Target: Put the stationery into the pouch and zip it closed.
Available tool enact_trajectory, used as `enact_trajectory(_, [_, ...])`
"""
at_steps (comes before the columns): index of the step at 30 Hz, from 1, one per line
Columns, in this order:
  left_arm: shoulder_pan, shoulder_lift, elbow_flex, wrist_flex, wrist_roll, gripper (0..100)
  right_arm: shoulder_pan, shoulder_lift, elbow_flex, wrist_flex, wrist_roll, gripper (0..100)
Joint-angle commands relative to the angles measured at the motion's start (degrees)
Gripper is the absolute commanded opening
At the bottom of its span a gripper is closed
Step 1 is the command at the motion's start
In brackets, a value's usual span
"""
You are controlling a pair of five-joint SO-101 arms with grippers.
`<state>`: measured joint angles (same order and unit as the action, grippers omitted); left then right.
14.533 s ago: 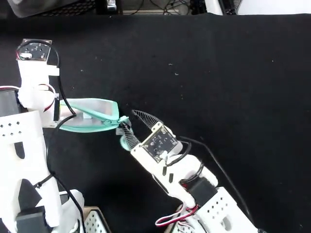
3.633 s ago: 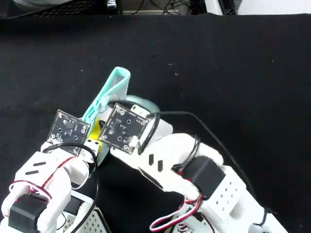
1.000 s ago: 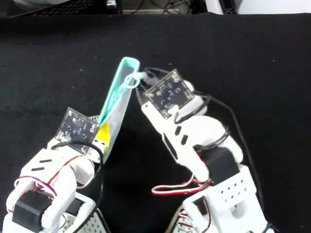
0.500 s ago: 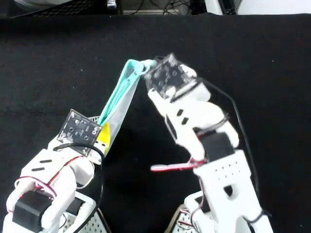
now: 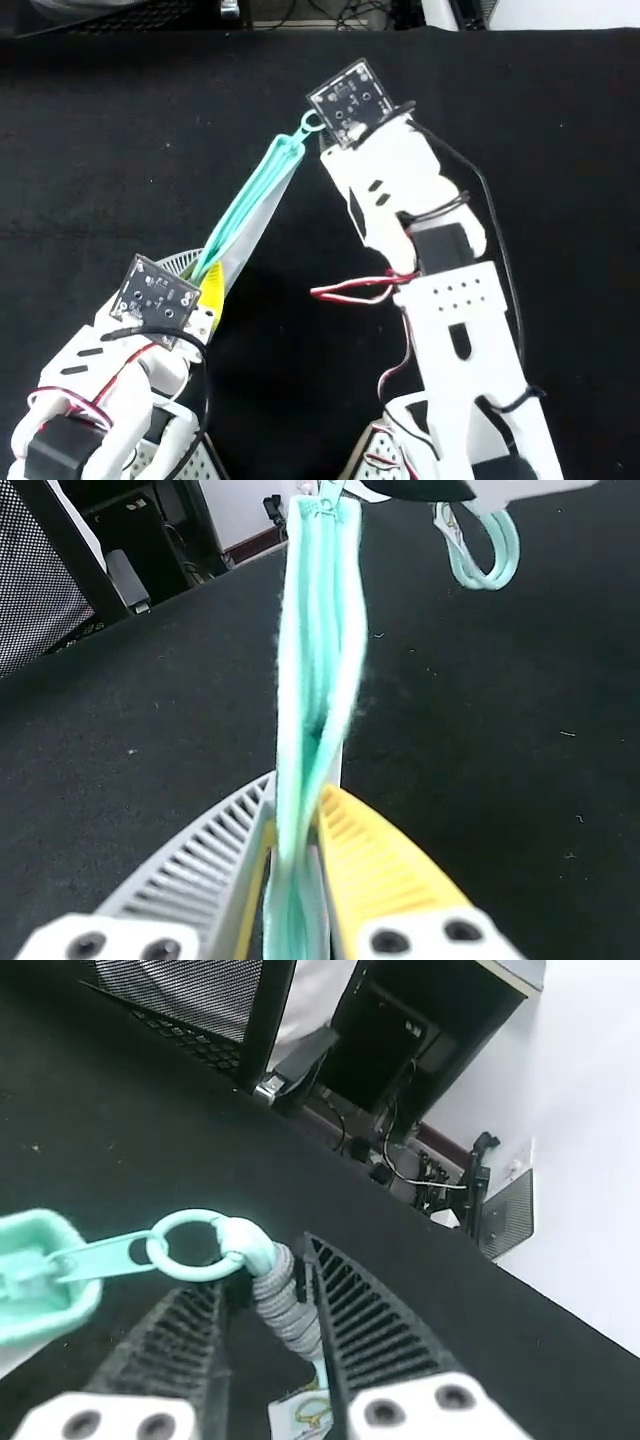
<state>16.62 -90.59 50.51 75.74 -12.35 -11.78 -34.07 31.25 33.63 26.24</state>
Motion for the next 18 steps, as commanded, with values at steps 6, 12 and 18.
enact_trajectory(6, [-0.04, -0.26, -0.13, 0.88, -0.53, 3, 7.65, 0.84, -3.65, 1.14, 0.62, 1.3])
enact_trajectory(12, [-0.04, -0.26, -0.13, 0.88, -0.53, 3, 8.62, 1.19, -2.51, 1.41, 0.7, 1.3])
enact_trajectory(18, [-0.04, -0.26, -0.13, 0.62, -0.53, 3, 7.12, -2.51, -3.03, 8.88, 0.62, 1.6])
